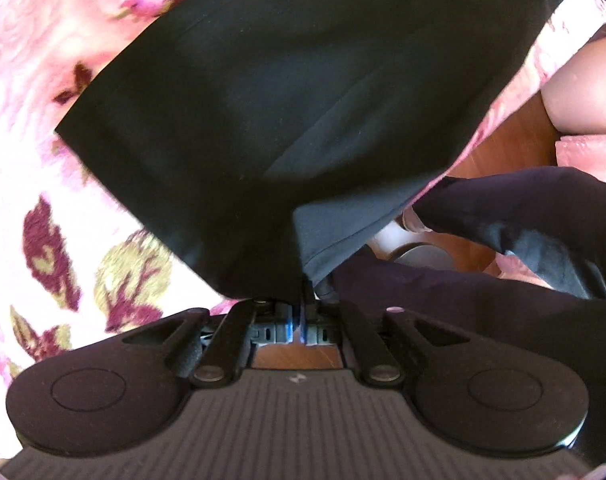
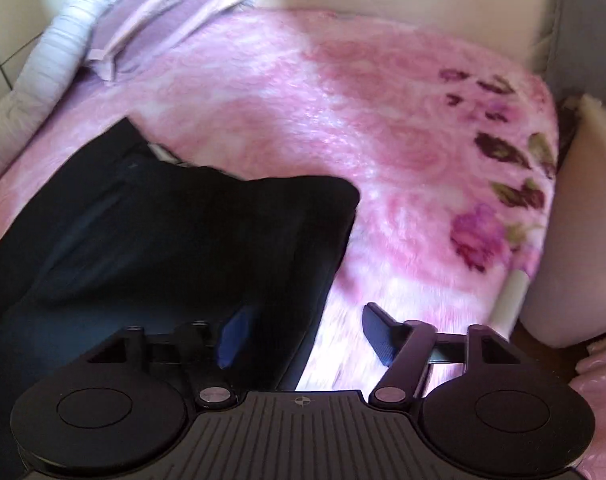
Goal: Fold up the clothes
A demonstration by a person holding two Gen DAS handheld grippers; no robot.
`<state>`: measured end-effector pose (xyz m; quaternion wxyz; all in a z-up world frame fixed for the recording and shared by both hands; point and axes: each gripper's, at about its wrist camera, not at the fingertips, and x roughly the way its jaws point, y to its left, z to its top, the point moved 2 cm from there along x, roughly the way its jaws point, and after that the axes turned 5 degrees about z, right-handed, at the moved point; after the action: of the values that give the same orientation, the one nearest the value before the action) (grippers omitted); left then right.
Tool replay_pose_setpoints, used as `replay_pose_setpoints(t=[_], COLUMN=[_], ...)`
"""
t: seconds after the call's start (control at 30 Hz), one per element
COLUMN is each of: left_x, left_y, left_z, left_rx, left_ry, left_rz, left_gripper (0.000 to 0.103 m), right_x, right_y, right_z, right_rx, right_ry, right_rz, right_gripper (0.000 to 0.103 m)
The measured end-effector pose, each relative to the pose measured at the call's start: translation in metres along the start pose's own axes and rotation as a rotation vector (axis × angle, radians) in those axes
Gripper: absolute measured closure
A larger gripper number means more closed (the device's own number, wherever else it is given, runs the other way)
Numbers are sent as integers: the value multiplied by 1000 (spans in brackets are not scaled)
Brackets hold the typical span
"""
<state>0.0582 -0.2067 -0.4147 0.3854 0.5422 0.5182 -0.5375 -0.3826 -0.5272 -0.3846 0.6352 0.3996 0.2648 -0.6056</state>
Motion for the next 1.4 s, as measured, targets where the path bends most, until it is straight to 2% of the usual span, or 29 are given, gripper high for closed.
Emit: replay_pose_setpoints(t=[0.13, 0.2, 0.27, 0.37, 0.4, 0.43, 0.53, 0.57, 0.67, 0.77, 0.8, 0.83, 0.87, 0.93, 1.0, 1.1, 1.27, 1.4], left_x=[-9, -16, -29, -54, -59, -62, -53, -48, -30, -14, -16, -18, -24, -37, -55, -79, -112, -135], left_y=[12, 21, 38, 60, 66, 71, 82, 86, 95, 102, 103, 103, 103, 104, 105, 100, 63, 22], left_z=[-18, -30, -40, -39, -35, -27, 3, 14, 41, 32, 30, 28, 25, 19, 16, 26, 77, 131], left_rx=[-10, -1, -28, -99, -111, -109, -98, -100, -77, -53, -53, -52, -49, -45, -52, -62, -17, -21], left_ry=[11, 16, -16, -146, -197, -245, -335, -361, -368, -372, -372, -372, -374, -389, -413, -454, -502, -553], left_rz=[-21, -20, -4, 28, 40, 59, 77, 77, 110, 105, 106, 108, 116, 139, 150, 158, 199, 216], left_gripper=[95, 94, 94, 90, 84, 78, 75, 74, 74, 71, 71, 73, 74, 74, 74, 74, 71, 62], right_x=[-41, -59, -77, -96, -101, -102, -104, -103, -96, -72, -71, -70, -69, -75, -87, -96, -105, -102], right_y=[42, 78, 119, 187, 207, 224, 273, 287, 316, 337, 343, 349, 354, 363, 356, 339, 290, 251], right_z=[-43, -70, -100, -153, -171, -187, -234, -247, -269, -286, -292, -297, -302, -299, -287, -254, -191, -135], right_rx=[-91, -185, -299, -493, -550, -594, -702, -722, -749, -744, -768, -792, -815, -837, -799, -708, -531, -474], right_ry=[15, 35, 67, 144, 166, 189, 249, 266, 293, 360, 368, 376, 384, 407, 370, 323, 252, 199], right_rz=[23, 98, 186, 341, 382, 412, 491, 509, 541, 511, 504, 496, 491, 506, 511, 449, 338, 289], right_gripper=[36, 36, 36, 36, 36, 36, 36, 36, 36, 34, 22, 14, 14, 14, 14, 14, 14, 14])
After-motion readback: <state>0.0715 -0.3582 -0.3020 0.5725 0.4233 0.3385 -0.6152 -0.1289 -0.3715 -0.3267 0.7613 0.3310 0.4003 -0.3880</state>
